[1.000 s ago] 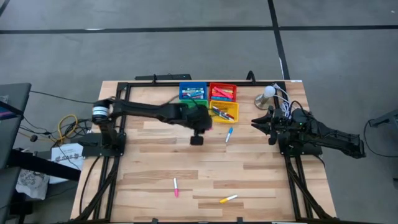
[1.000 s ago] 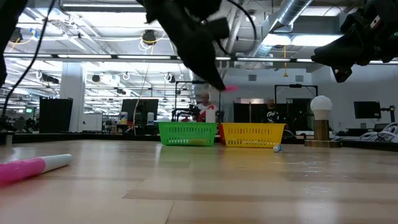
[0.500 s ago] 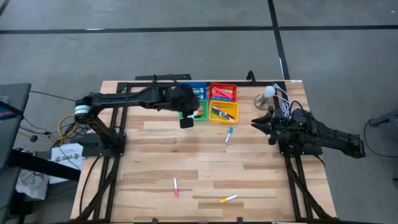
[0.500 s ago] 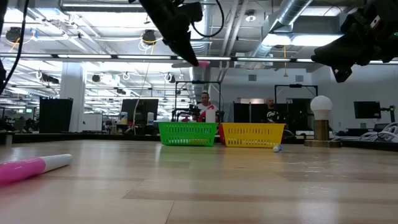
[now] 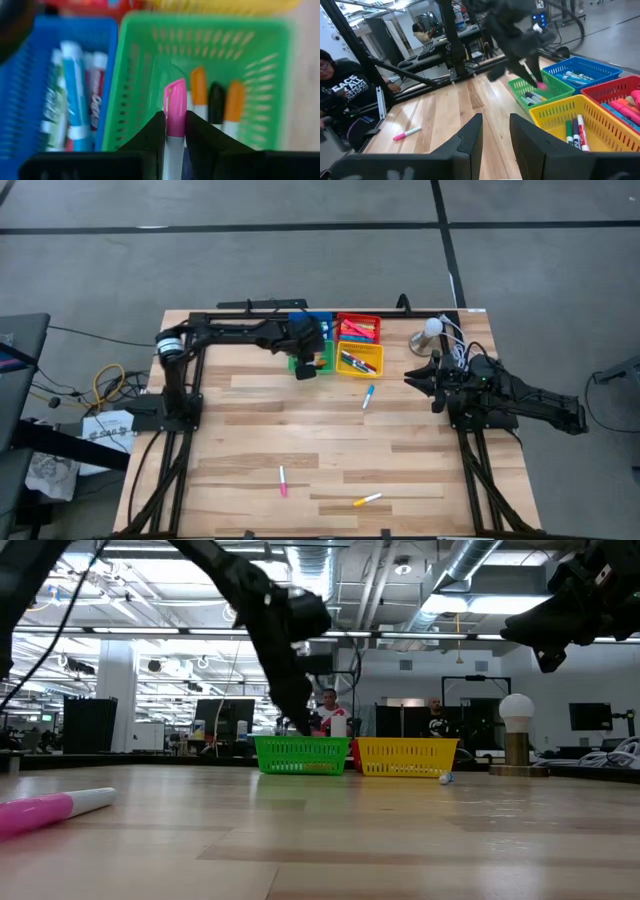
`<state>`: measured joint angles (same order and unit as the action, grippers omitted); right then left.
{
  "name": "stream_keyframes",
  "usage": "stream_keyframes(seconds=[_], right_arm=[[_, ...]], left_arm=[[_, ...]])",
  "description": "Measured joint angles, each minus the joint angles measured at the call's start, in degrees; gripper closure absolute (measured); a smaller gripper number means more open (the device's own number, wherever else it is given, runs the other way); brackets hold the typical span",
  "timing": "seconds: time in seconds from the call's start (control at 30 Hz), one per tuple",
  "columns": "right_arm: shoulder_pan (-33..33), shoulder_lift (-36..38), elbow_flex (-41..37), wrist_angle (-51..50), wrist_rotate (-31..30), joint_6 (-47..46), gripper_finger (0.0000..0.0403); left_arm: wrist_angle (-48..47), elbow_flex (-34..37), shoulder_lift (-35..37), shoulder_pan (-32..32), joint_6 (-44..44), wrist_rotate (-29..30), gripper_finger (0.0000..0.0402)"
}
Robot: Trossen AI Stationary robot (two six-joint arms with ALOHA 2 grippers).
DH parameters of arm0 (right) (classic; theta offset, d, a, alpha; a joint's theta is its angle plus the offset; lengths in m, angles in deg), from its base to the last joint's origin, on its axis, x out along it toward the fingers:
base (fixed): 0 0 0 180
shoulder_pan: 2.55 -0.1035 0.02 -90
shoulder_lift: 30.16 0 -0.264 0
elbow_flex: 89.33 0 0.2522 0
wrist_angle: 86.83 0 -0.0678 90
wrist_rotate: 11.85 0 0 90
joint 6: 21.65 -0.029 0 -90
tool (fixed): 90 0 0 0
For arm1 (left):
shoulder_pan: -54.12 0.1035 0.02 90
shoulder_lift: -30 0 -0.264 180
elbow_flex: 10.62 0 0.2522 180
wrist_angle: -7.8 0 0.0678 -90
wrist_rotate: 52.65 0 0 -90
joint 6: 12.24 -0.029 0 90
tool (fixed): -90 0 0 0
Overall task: Pick & Place Markers
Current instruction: Put the pink highlighter in the green bin
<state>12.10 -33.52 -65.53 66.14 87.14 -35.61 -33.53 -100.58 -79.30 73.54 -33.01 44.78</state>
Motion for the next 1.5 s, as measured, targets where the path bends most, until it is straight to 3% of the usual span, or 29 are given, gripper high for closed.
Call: stream_keyframes(seconds=[0.13, 0.43, 0.63, 0.83, 1.13, 1.3, 1.5], right_arm=[[0.0, 0.0, 0.0, 0.0, 0.0, 0.0, 0.0316], [0.0, 0.0, 0.0, 0.0, 0.0, 0.4, 0.0316], [0.1, 0.0, 0.0, 0.0, 0.0, 0.4, 0.0316], [0.1, 0.0, 0.0, 0.0, 0.0, 0.4, 0.0316], [0.1, 0.0, 0.0, 0.0, 0.0, 0.4, 0.0316], [0.1, 0.0, 0.0, 0.0, 0.0, 0.4, 0.0316], [0.1, 0.0, 0.0, 0.0, 0.0, 0.4, 0.0316]], left_arm=[[0.3, 0.0, -4.5, 2.2, 1.4, -3.9, 0.0341], [2.2, -0.2, -6.2, 1.8, 1.9, -4.7, 0.0314], [2.5, -0.1, -6.2, 1.8, 1.9, -8.8, 0.0278], [2.3, 0.0, -4.8, 1.6, 2.0, -9.1, 0.0222], [2.2, 0.0, 8.7, 1.5, 3.0, -4.5, 0.0174], [-0.6, 0.0, 20.4, -1.4, 12.0, -4.8, 0.0172], [-7.8, 0.0, 32.9, -12.1, 28.3, -5.1, 0.0173]])
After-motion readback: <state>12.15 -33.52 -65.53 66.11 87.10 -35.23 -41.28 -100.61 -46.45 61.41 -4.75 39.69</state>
